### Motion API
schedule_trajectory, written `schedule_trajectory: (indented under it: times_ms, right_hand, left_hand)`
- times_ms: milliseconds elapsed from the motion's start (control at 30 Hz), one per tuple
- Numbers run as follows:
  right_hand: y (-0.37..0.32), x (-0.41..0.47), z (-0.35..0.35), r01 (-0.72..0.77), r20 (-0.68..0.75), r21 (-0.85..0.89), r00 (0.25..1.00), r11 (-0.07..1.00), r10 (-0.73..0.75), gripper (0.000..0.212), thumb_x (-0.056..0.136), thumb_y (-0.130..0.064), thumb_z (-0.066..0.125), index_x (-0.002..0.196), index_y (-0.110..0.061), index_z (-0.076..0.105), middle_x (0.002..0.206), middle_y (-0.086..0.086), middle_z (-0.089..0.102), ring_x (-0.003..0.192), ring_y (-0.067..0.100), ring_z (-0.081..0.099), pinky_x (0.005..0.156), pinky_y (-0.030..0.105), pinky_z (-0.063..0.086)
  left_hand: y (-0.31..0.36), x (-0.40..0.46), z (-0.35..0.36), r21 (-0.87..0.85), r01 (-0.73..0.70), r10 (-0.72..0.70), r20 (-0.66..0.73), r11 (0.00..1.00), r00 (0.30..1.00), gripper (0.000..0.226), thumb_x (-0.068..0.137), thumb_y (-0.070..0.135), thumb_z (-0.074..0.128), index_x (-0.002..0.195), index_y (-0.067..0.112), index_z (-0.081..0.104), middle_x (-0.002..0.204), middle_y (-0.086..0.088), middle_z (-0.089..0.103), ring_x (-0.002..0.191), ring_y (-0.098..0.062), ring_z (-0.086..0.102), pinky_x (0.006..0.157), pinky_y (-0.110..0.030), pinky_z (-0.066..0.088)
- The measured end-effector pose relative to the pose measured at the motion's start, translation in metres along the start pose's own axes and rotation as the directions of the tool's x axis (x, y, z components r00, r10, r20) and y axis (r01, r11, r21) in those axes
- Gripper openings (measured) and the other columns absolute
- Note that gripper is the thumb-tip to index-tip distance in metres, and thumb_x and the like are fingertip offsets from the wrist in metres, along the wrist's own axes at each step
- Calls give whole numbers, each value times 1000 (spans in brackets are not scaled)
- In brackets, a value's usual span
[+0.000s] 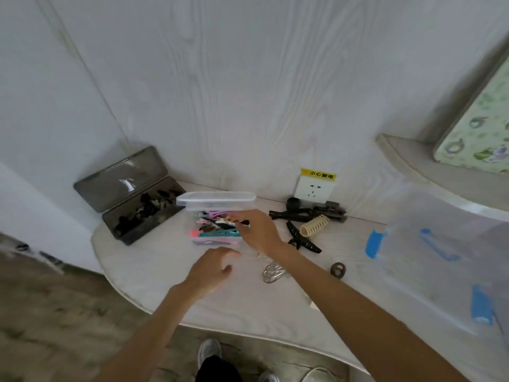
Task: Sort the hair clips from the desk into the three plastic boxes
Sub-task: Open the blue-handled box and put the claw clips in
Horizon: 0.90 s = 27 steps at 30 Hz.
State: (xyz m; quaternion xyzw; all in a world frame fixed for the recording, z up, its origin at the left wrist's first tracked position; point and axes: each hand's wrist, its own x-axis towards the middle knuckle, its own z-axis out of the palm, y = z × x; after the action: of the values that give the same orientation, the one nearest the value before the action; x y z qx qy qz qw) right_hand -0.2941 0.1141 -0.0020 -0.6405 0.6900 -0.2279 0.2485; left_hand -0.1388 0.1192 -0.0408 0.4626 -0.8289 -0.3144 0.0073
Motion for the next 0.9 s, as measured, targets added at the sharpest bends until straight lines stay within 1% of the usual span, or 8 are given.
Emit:
schedule_trajectory:
  times_ms: [167,267,367,467,567,667,800,900]
  right_hand:
    - [32,-34,-39,-53,4,58,999,997,53,23,90,-15,55,107,-21,69,115,-3,67,109,14,56,92,17,33]
    - [67,-66,-69,-148,6,42,989,988,148,21,91,-15,56,106,-22,69,111,-3,69,97,11,62,92,28,49]
    - [97,-103,-84,-278,71,-63,957,958,282,24,91,-17,53,112,-24,65,117,-3,64,94,10,58,84,23,47]
    - [116,-140,-82,-312,79,-133,943,941,324,35,91,-19,53,126,-27,52,128,-3,53,109,12,51,91,23,43]
    - [120,-163,-70,-321,70,-191,938,928,339,54,94,-17,46,144,-24,27,148,-2,30,129,16,37,103,27,38]
    - [121,-170,-57,-387,-24,-256,919,886,394,61,95,-13,40,148,-20,12,147,2,26,125,19,41,96,32,46]
    - [129,-172,-55,-455,-82,-298,888,839,453,41,94,-20,45,134,-15,41,133,4,35,111,20,50,86,32,49]
    - [135,-175,-57,-455,-37,-346,880,821,473,28,94,-28,46,119,-18,54,124,4,42,101,22,55,81,34,50]
  left_hand:
    - [10,9,8,10,-25,25,6,1000,1000,38,89,19,57,125,30,53,133,14,51,125,-9,45,98,-24,37]
    - [38,20,21,28,-159,159,16,987,987,41,87,28,61,127,30,52,133,13,50,124,-8,44,98,-21,34]
    - [65,30,35,84,-266,261,63,960,963,52,82,35,65,131,30,47,138,9,43,126,-12,42,99,-25,38]
    - [84,37,47,132,-262,260,32,956,965,52,81,39,66,130,30,49,140,5,38,122,-13,44,93,-27,46]
    - [95,39,53,153,-283,286,5,947,958,39,81,42,66,118,34,59,136,5,40,118,-12,45,89,-26,48]
    - [96,37,55,177,-313,321,-16,933,947,33,84,41,63,116,34,62,136,7,43,117,-12,44,91,-26,45]
    - [90,31,55,129,-315,328,-95,940,940,28,89,33,58,116,35,62,131,12,52,113,-8,52,88,-23,47]
    - [86,26,48,19,-217,217,-162,976,963,25,93,34,52,115,31,63,116,12,65,104,-5,60,83,-22,47]
